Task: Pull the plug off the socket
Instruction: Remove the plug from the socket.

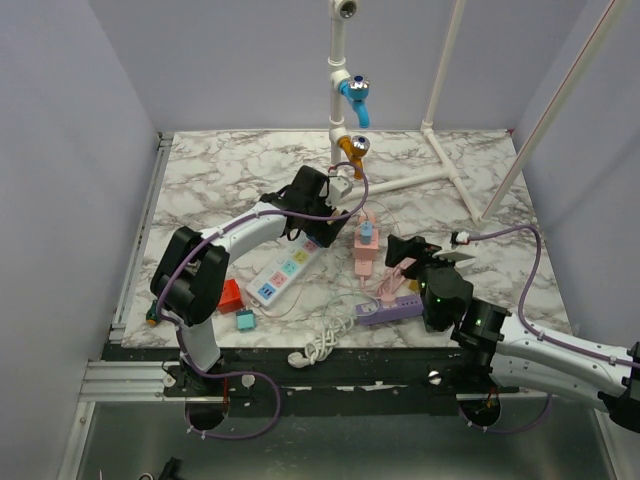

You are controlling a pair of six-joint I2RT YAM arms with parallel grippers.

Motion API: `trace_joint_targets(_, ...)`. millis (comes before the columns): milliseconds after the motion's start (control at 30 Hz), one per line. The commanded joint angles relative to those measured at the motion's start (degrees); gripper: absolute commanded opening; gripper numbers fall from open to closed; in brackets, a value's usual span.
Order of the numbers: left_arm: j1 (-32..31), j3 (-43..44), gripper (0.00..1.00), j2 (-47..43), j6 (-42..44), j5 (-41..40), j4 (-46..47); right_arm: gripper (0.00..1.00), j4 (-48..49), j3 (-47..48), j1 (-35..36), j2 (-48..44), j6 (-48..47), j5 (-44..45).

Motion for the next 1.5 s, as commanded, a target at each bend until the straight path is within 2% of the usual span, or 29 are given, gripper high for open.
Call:
trace_joint_targets(0, -0.94, -0.51, 0.99, 2.71, -1.30, -0.96, -1.47, 0.87, -0.51, 1.21, 0.37, -1.51, -0.64, 2.51)
trace_joint_targets(167, -0.84, 0.96, 0.98, 4.21, -0.39, 0.47, -2.60, 0.87, -0.60, 1.49, 0.33, -2.04, -0.90, 2.28)
trace_joint_targets(200, -0.85, 1.26, 0.94, 4.58, -0.38, 0.60, -2.90, 0.87, -0.71, 1.66, 0.35, -2.12, -0.97, 2.23)
trace_joint_targets(233, -0.84, 1.63, 0.88, 4.92, -0.38, 0.79, -3.19, 0.87, -0.67, 1.76, 0.34, -2.25, -0.96, 2.18)
trace_joint_targets(267, -0.85, 1.73, 0.78, 5.03, -0.31, 1.16, -3.28, 0.87, -0.66, 1.77, 0.39, -2.48, -0.96, 2.23)
trace_joint_targets(333, -0.84, 1.59, 0.52, 4.51, -0.14, 1.56, -3.33, 0.87, -0.72, 1.76, 0.33, -2.92, -0.91, 2.19)
trace_joint_targets(367, -0.76, 1.56, 0.43, 4.02, 0.00, 1.81, -3.28, 0.87, -0.66, 1.73, 0.33, -3.11, -0.85, 2.23)
trace_joint_targets(500, -0.76, 1.94, 0.13, 0.65, 1.85, 2.09, -5.21, 0.87, -0.72, 1.51, 0.36, -3.40, -0.40, 1.32)
trace_joint_targets(567, -0.76, 2.54, 0.01, -1.96, 3.22, 3.03, -7.28, 0.87, -0.51, 1.42, 0.36, -3.23, 0.19, 0.24)
trace_joint_targets(700, -0.84, 5.97, 0.00, -6.60, 6.56, 6.46, -13.31, 0.87, 0.67, 1.27, 0.33, -2.63, 1.88, -3.53)
trace_joint_targets(867, -0.78, 17.42, 0.00, -6.51, 9.37, 9.63, -24.92, 0.87, 3.51, 1.18, 0.35, -2.02, 3.69, -11.32)
trace_joint_targets(1033, -0.76, 23.39, 0.00, -6.96, 8.12, 9.57, -29.20, 0.87, 6.26, 1.46, 0.36, 0.62, 6.84, -18.69)
trace_joint_targets(1267, -0.76, 21.21, 0.00, -10.36, 2.28, 10.02, -29.47, 0.87, 15.01, -1.00, 0.34, 10.62, 14.00, -29.38)
trace_joint_targets(1467, -0.80, 16.11, 0.00, -13.34, -0.38, 10.02, -28.77, 0.87, 36.77, -4.14, 0.34, 26.02, 16.70, -36.10)
